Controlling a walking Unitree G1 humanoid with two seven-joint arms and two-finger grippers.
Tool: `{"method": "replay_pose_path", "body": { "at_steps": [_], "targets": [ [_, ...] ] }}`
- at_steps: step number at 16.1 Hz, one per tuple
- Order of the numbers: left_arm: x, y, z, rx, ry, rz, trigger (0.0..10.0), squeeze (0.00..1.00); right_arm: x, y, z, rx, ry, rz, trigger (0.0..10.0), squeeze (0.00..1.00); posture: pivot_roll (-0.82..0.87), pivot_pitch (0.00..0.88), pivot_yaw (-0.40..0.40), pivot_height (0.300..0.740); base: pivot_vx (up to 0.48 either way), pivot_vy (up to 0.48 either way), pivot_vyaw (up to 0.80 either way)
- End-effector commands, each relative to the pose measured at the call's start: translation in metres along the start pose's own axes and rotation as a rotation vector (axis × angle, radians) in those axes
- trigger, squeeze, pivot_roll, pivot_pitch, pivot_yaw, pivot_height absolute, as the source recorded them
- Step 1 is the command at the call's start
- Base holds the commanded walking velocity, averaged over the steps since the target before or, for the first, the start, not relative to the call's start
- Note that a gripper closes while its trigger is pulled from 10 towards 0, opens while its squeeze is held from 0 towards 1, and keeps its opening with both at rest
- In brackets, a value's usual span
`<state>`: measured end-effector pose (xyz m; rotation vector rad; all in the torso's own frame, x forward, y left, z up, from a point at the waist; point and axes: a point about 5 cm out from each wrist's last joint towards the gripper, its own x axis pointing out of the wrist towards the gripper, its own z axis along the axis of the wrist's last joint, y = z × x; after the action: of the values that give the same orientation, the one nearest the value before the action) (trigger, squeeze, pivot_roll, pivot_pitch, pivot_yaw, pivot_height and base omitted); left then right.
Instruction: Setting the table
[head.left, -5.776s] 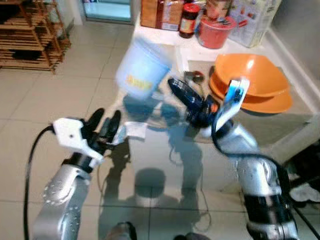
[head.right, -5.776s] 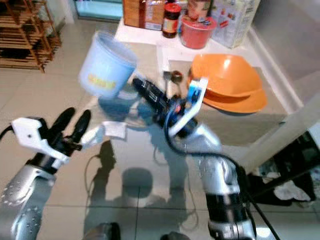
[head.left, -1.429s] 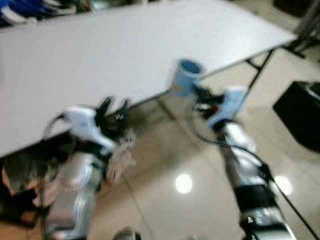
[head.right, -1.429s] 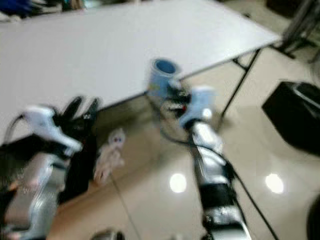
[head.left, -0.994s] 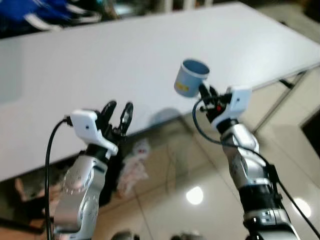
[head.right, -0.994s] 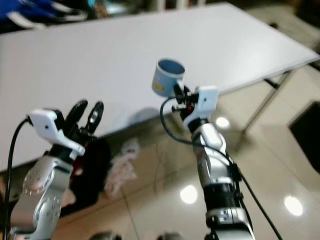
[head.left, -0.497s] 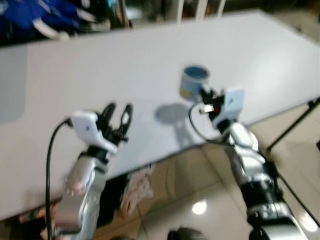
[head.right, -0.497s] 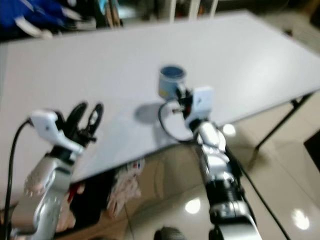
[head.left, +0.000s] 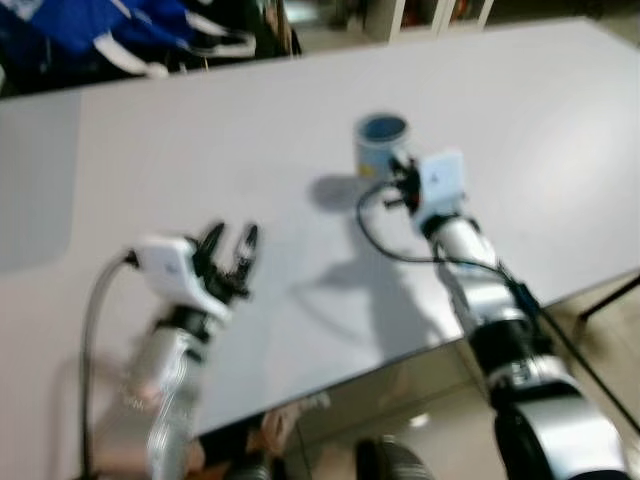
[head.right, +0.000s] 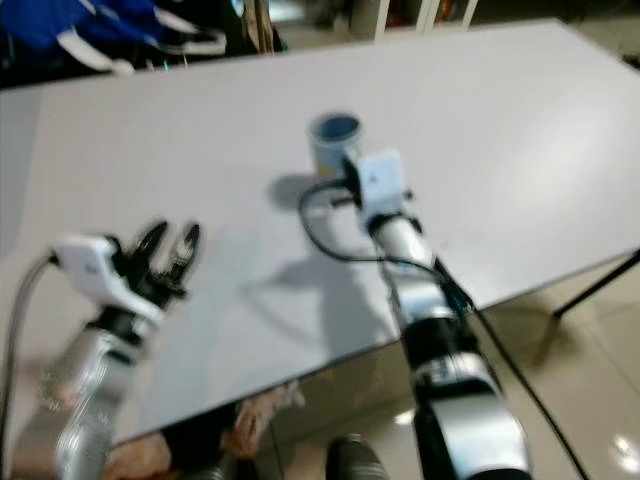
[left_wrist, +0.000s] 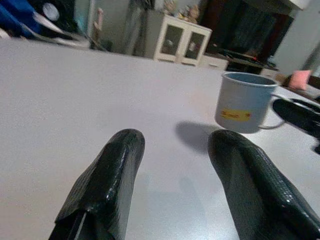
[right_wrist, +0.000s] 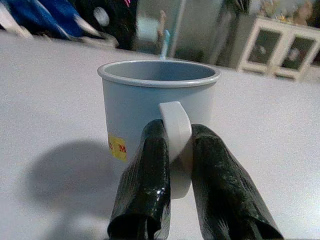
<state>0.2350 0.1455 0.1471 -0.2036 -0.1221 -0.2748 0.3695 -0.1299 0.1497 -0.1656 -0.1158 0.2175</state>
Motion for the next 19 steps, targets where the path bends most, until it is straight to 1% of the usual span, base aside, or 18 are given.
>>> {"method": "replay_pose_path", "body": {
  "at_steps": [1, 3, 4, 5, 6, 7, 9, 11, 12, 13, 15, 16, 17, 18, 19],
  "targets": [
    [-0.008, 0.001, 0.002, 0.004, 0.011, 0.009, 10.0, 0.00, 0.003, 0.003, 0.003, 0.019, -0.026, -0.003, 10.0, 0.00, -0.03, 0.191, -0.016, 0.740, 0.000, 0.000, 0.00],
    [-0.015, -0.002, 0.002, 0.002, 0.034, 0.007, 10.0, 0.00, 0.006, 0.007, 0.002, 0.071, -0.027, 0.004, 10.0, 0.00, -0.02, 0.215, -0.012, 0.740, 0.000, 0.000, 0.00],
    [-0.017, -0.003, 0.002, 0.002, 0.039, 0.006, 10.0, 0.00, 0.006, 0.008, 0.002, 0.078, -0.027, 0.010, 10.0, 0.00, -0.01, 0.223, -0.011, 0.740, 0.000, 0.000, 0.00],
    [-0.022, -0.005, 0.003, 0.002, 0.050, 0.007, 10.0, 0.00, 0.006, 0.008, 0.000, 0.082, -0.019, 0.004, 10.0, 0.32, 0.00, 0.246, -0.006, 0.740, 0.000, 0.000, 0.00],
    [-0.025, -0.005, 0.003, 0.003, 0.055, 0.008, 10.0, 0.00, 0.006, 0.007, -0.003, 0.056, -0.007, -0.012, 10.0, 0.96, 0.00, 0.250, -0.004, 0.740, 0.000, 0.000, 0.00],
    [-0.027, -0.006, 0.005, 0.005, 0.061, 0.009, 10.0, 0.00, 0.006, 0.002, -0.006, 0.031, 0.005, -0.040, 10.0, 1.00, 0.01, 0.261, -0.002, 0.740, 0.000, 0.000, 0.00],
    [-0.032, -0.007, 0.007, 0.009, 0.073, 0.010, 10.0, 0.00, 0.005, -0.007, -0.008, -0.003, 0.014, -0.088, 10.0, 1.00, 0.02, 0.265, 0.000, 0.740, 0.000, 0.000, 0.00],
    [-0.033, -0.007, 0.008, 0.009, 0.074, 0.011, 10.0, 0.00, 0.006, -0.011, -0.007, -0.011, 0.010, -0.107, 10.0, 1.00, 0.02, 0.265, 0.000, 0.740, 0.000, 0.000, 0.00],
    [-0.033, -0.007, 0.008, 0.008, 0.077, 0.011, 10.0, 0.00, 0.007, -0.013, -0.004, 0.007, -0.006, -0.109, 10.0, 1.00, 0.02, 0.255, -0.002, 0.740, 0.000, 0.000, 0.00],
    [-0.031, -0.008, 0.008, 0.008, 0.081, 0.007, 10.0, 0.00, 0.008, -0.009, 0.003, 0.061, -0.057, -0.048, 10.0, 1.00, 0.01, 0.250, -0.005, 0.740, 0.000, 0.000, 0.00],
    [-0.029, -0.008, 0.007, 0.005, 0.081, 0.005, 10.0, 0.00, 0.003, -0.006, 0.009, 0.113, -0.118, 0.029, 10.0, 1.00, 0.00, 0.235, -0.006, 0.740, 0.000, 0.000, 0.00],
    [-0.025, -0.008, 0.006, 0.001, 0.076, 0.004, 10.0, 0.00, -0.008, -0.005, 0.011, 0.144, -0.155, 0.114, 10.0, 1.00, -0.02, 0.222, -0.004, 0.740, 0.000, 0.000, 0.00],
    [-0.023, -0.008, 0.006, -0.001, 0.075, 0.004, 10.0, 0.00, -0.014, -0.005, 0.010, 0.160, -0.167, 0.154, 10.0, 1.00, -0.02, 0.220, -0.003, 0.740, 0.000, 0.000, 0.00],
    [-0.020, -0.007, 0.005, -0.020, 0.070, 0.008, 10.0, 0.00, -0.026, -0.011, 0.009, 0.153, -0.173, 0.186, 10.0, 1.00, -0.03, 0.212, -0.002, 0.740, 0.000, 0.000, 0.00],
    [-0.016, -0.006, 0.002, -0.024, 0.073, 0.014, 10.0, 0.00, -0.037, -0.019, 0.006, 0.128, -0.167, 0.204, 10.0, 0.00, -0.06, 0.198, 0.002, 0.740, 0.000, 0.000, 0.00]
  ]
}}
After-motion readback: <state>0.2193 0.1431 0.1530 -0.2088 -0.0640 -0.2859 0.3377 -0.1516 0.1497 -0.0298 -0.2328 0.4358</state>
